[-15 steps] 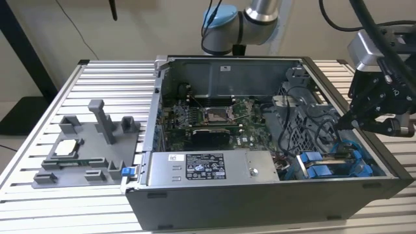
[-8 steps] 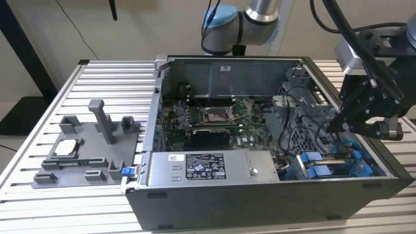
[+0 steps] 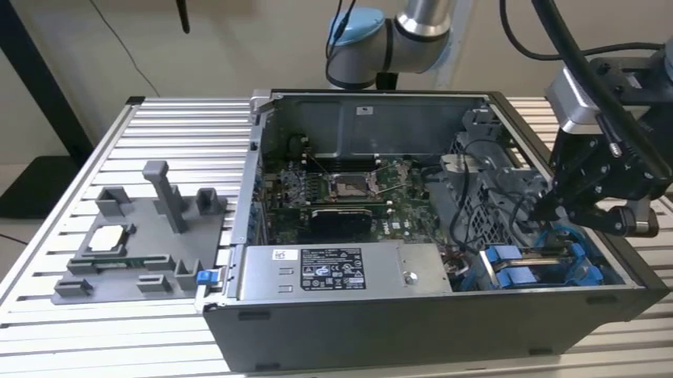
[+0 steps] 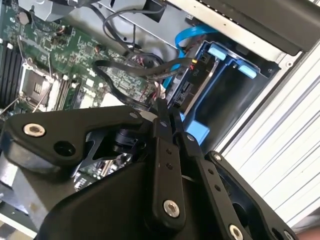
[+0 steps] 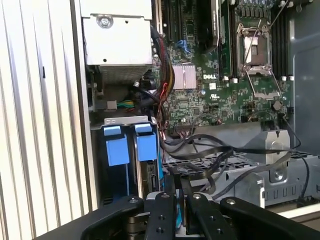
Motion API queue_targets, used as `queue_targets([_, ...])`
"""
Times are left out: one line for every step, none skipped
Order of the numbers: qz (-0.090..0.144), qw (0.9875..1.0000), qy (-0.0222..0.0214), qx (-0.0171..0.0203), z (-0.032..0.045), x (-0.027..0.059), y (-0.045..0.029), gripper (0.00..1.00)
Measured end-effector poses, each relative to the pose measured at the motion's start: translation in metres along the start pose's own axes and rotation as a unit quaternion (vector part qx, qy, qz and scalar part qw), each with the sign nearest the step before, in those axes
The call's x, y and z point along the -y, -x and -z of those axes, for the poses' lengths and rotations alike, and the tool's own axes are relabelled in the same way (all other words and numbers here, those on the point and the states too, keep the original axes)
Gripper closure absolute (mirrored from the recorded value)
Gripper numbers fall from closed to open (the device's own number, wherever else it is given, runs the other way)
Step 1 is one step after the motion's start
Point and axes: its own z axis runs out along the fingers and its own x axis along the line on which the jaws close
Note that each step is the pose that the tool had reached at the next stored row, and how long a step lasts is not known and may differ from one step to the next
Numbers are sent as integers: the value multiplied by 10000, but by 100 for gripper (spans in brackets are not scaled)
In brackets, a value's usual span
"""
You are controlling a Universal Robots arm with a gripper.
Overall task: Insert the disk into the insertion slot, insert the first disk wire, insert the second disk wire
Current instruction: 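Insert the second disk wire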
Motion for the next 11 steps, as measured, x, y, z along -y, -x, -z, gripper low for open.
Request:
queue_targets([23, 10000, 5, -1, 0, 1, -9, 100])
queue_targets([47, 10000, 10, -1, -1, 2, -18, 100])
queue_targets([70, 10000, 12, 0, -2, 2, -27, 100])
queue_targets([90, 10000, 12, 0, -2, 3, -39, 100])
queue_targets([105, 9999, 11, 0, -3, 5, -55, 100])
queue_targets([112, 9999, 9, 0, -9, 8, -72, 100])
queue_targets([115, 9999, 9, 1, -25, 26, -87, 100])
queue_targets([114, 9999, 9, 1, -41, 46, -96, 100])
queue_targets([114, 9999, 9, 1, -57, 65, -102, 100])
queue_targets([115, 9999, 9, 0, -75, 80, -107, 100])
queue_targets([120, 9999, 10, -1, -91, 93, -110, 100])
